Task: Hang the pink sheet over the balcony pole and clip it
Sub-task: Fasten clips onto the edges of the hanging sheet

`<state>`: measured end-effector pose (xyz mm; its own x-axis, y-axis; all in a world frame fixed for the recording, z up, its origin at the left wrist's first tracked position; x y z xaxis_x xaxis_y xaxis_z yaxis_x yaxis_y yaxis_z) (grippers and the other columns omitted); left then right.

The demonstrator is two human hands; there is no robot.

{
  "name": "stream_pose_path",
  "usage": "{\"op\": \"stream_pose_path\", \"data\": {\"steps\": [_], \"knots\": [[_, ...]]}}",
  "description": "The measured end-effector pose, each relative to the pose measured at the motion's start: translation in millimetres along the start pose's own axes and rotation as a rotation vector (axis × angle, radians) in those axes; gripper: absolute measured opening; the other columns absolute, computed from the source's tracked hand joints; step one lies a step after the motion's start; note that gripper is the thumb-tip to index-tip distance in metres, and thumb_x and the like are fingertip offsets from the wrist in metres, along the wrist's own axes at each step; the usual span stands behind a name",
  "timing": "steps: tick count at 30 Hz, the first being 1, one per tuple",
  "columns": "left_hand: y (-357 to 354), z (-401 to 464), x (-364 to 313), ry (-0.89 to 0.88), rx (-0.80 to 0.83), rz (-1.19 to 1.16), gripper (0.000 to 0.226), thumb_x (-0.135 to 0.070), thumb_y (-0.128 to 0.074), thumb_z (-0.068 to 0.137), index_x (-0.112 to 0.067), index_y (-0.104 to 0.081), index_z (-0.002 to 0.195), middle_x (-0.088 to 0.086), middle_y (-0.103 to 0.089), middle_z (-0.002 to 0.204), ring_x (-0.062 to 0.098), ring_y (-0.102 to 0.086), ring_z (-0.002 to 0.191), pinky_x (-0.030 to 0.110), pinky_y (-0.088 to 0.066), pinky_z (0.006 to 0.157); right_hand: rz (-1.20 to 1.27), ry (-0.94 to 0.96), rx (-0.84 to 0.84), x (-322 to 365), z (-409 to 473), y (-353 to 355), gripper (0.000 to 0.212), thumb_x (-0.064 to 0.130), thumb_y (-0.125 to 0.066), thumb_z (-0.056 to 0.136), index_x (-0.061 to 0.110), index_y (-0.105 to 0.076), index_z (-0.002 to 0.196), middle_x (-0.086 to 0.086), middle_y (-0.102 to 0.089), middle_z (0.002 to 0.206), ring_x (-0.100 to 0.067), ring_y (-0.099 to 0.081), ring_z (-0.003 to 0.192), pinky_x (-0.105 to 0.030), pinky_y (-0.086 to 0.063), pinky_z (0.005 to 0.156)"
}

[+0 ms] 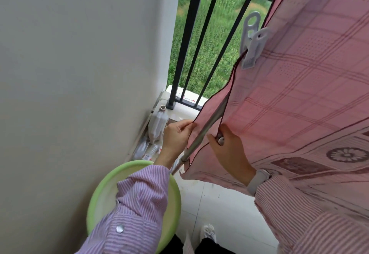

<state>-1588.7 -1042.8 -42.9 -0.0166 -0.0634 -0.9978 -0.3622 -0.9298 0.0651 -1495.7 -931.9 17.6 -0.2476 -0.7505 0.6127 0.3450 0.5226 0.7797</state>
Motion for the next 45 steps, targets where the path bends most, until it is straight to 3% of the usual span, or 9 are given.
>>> {"op": "stream_pose_path", "data": {"steps": [2, 7, 13, 20, 26, 29, 33, 39, 45], "knots": [[-5.2, -2.6, 4.3, 0.047, 0.048, -0.078, 0.01, -0.009, -0.059, 0.085, -0.009, -0.069, 0.088, 0.0, -0.066, 0.076, 0.011, -0.058, 0.076, 0.031, -0.048, 0.076, 0.029, 0.025, 0.05, 1.8, 0.5, -6.9, 0.019, 0.01, -0.058, 0.084, 0.012, -0.058, 0.103, -0.001, -0.058, 0.067, -0.014, -0.048, 0.056, -0.03, -0.041, 0.061], [-22.5, -2.6, 8.0, 0.122, 0.213, -0.208, 0.026, 0.006, -0.048, 0.086, -0.009, -0.064, 0.1, 0.003, -0.065, 0.088, 0.004, -0.062, 0.082, 0.018, -0.05, 0.079, 0.047, 0.057, 0.189, -6.3, -6.4, -16.8, 0.048, 0.002, -0.05, 0.085, 0.021, -0.046, 0.13, 0.01, -0.042, 0.06, -0.005, -0.043, 0.053, -0.01, -0.032, 0.055], [-28.3, -11.2, 35.3, 0.03, 0.054, 0.106, 0.013, -0.016, -0.067, 0.079, -0.011, -0.069, 0.092, 0.002, -0.067, 0.087, 0.014, -0.062, 0.083, 0.023, -0.049, 0.077, 0.086, 0.042, 0.212, -16.5, -4.1, -8.5, 0.03, 0.003, -0.05, 0.088, 0.011, -0.052, 0.116, 0.0, -0.062, 0.092, -0.008, -0.05, 0.062, -0.007, -0.035, 0.06], [-30.5, -16.3, 38.9, -0.056, -0.084, 0.178, 0.009, -0.011, -0.06, 0.085, -0.007, -0.068, 0.086, 0.004, -0.064, 0.081, 0.01, -0.05, 0.074, 0.012, -0.036, 0.062, 0.07, -0.041, 0.472, -30.0, -11.8, -7.7, 0.037, 0.004, -0.046, 0.089, 0.011, -0.033, 0.124, -0.004, -0.037, 0.085, -0.01, -0.035, 0.064, -0.015, -0.032, 0.06], [-17.2, -8.2, 49.1, -0.127, -0.029, 0.365, 0.015, -0.006, -0.053, 0.087, -0.004, -0.066, 0.095, 0.011, -0.067, 0.091, 0.023, -0.051, 0.091, 0.023, -0.036, 0.072, -0.283, 0.321, 0.633, 13.6, 4.1, -1.8, 0.039, 0.033, -0.061, 0.083, 0.006, -0.051, 0.109, -0.007, -0.049, 0.106, -0.019, -0.047, 0.095, -0.031, -0.041, 0.086], [-25.6, -14.6, 51.4, -0.065, -0.027, 0.301, 0.016, -0.005, -0.044, 0.091, -0.003, -0.06, 0.093, 0.012, -0.063, 0.083, 0.025, -0.053, 0.077, 0.032, -0.038, 0.064, -0.412, 0.607, 0.643, 45.3, 5.7, 1.0, 0.041, 0.036, -0.061, 0.083, 0.006, -0.054, 0.11, -0.008, -0.053, 0.104, -0.007, -0.04, 0.085, -0.02, -0.035, 0.075], [-28.9, -21.1, 48.6, 0.003, -0.099, 0.14, 0.017, -0.004, -0.04, 0.093, 0.0, -0.054, 0.084, 0.003, -0.054, 0.065, 0.018, -0.051, 0.058, 0.025, -0.042, 0.053, -0.417, 0.696, 0.545, 65.6, 16.3, 2.4, 0.035, 0.027, -0.062, 0.084, 0.008, -0.054, 0.111, -0.004, -0.059, 0.098, -0.004, -0.043, 0.077, -0.012, -0.031, 0.066], [-32.9, -28.1, 62.1, 0.071, -0.141, 0.049, 0.009, -0.012, -0.058, 0.086, -0.004, -0.06, 0.087, 0.008, -0.065, 0.076, 0.025, -0.063, 0.069, 0.037, -0.053, 0.063, -0.67, 0.839, 0.524, 66.8, 18.8, -14.1, 0.033, 0.028, -0.068, 0.079, 0.002, -0.059, 0.097, -0.012, -0.061, 0.086, -0.025, -0.056, 0.069, -0.03, -0.045, 0.058], [-22.3, -31.6, 64.8, 0.085, -0.22, 0.054, 0.012, -0.004, -0.061, 0.08, -0.007, -0.068, 0.09, 0.007, -0.069, 0.084, 0.021, -0.063, 0.072, 0.029, -0.05, 0.068, -0.764, 0.819, 0.455, 74.3, 25.3, -14.5, 0.029, 0.027, -0.065, 0.082, 0.0, -0.059, 0.093, -0.013, -0.057, 0.085, -0.026, -0.053, 0.061, -0.033, -0.046, 0.047]]}}
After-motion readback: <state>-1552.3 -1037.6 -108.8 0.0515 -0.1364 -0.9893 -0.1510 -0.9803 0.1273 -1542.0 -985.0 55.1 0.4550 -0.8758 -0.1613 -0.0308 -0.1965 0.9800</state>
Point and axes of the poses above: each hand's wrist, its own z-axis towards the middle knuckle, its own y-axis out of the back of the hand, x = y × z, the point moved 7 cm from there along z, towards the middle knuckle
